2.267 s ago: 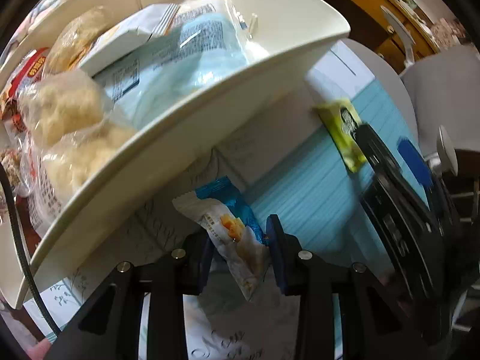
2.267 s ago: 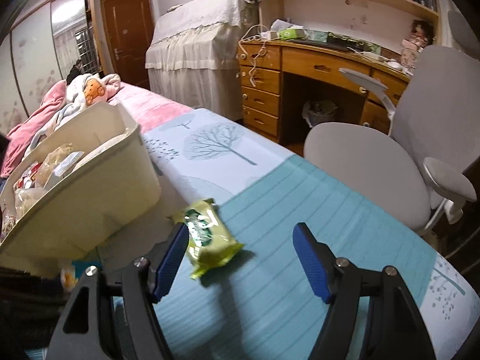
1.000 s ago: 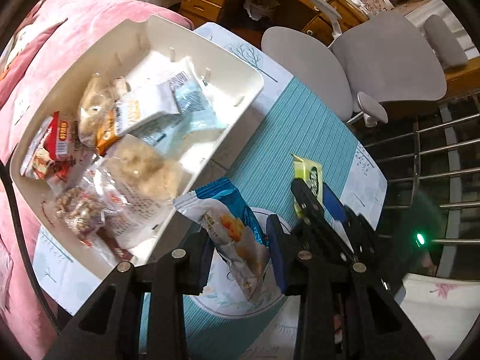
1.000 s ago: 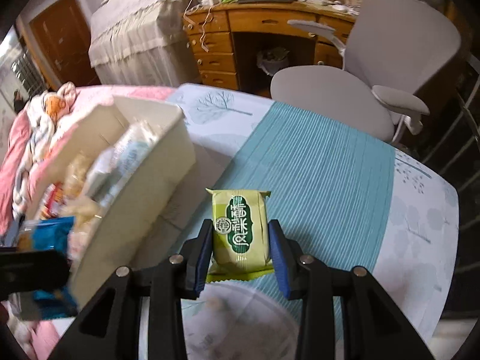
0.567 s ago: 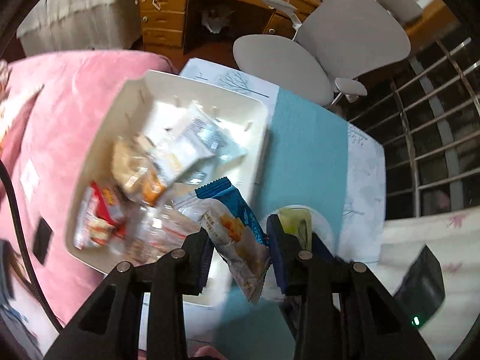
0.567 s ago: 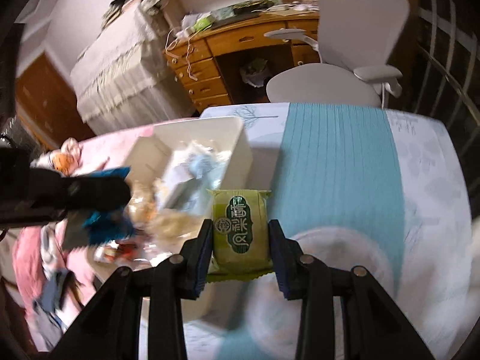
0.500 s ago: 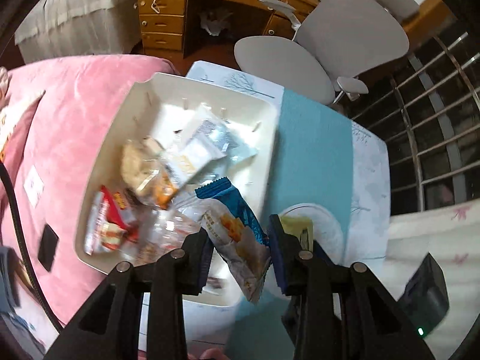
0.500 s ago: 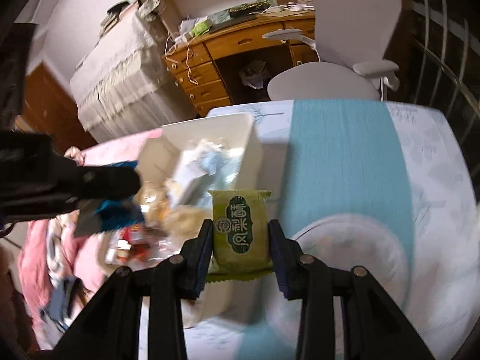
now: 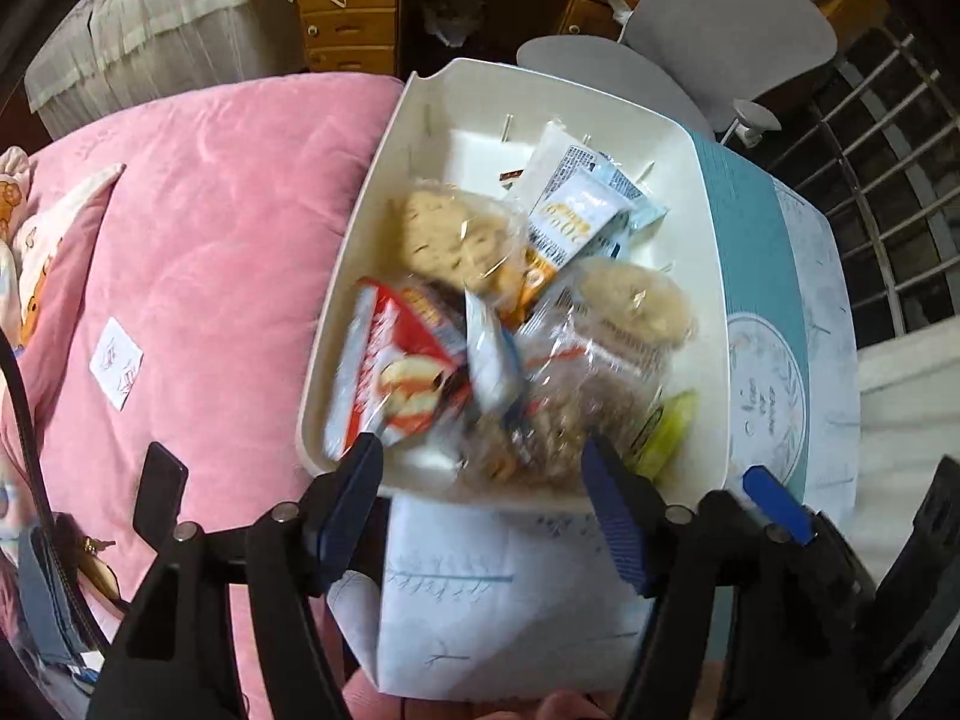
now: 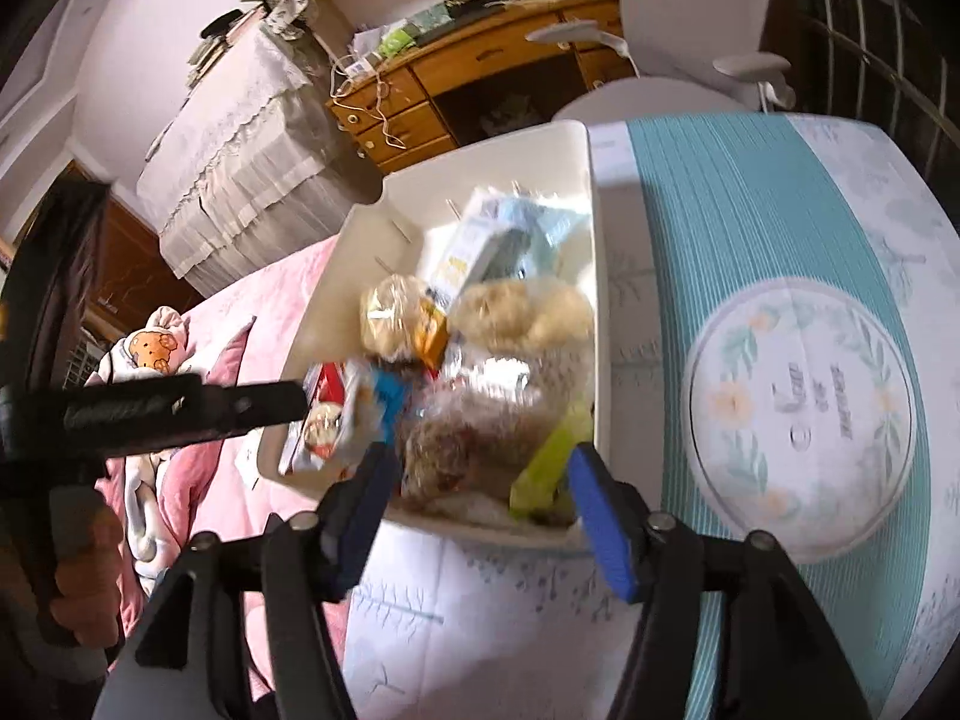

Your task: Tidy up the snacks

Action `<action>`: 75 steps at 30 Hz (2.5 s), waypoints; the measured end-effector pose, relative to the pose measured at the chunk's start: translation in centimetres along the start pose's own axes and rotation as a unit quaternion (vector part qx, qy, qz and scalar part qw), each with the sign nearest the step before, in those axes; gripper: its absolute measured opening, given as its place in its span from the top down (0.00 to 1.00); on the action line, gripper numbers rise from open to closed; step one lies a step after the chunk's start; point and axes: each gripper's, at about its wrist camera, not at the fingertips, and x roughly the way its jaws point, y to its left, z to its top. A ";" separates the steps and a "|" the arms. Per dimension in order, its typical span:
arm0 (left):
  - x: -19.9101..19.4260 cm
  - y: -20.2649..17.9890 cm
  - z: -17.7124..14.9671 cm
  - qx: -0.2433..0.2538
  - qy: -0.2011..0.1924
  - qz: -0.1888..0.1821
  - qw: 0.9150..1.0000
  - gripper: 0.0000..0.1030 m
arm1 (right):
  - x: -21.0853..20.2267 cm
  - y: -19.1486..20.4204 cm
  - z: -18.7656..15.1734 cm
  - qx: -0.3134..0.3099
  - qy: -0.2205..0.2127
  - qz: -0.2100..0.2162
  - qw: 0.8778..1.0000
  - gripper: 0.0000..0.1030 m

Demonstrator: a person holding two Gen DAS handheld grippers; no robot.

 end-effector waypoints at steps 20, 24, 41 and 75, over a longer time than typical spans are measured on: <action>-6.0 -18.0 -13.2 0.094 -0.064 -0.082 0.990 0.14 | -14.5 -13.9 -10.2 0.054 0.012 -0.072 0.996 0.09; -8.7 -23.0 -14.9 0.116 -0.098 -0.103 0.983 0.10 | -19.7 -17.2 -9.9 0.048 -0.010 -0.108 0.993 0.07; -16.8 -24.5 -21.1 0.092 -0.195 0.006 0.976 0.02 | -29.2 -11.4 -9.1 -0.072 -0.044 -0.095 0.992 0.07; -15.0 -26.5 -22.0 0.098 -0.195 0.063 0.974 0.01 | -29.3 -14.0 -10.2 -0.028 -0.042 -0.154 0.987 0.00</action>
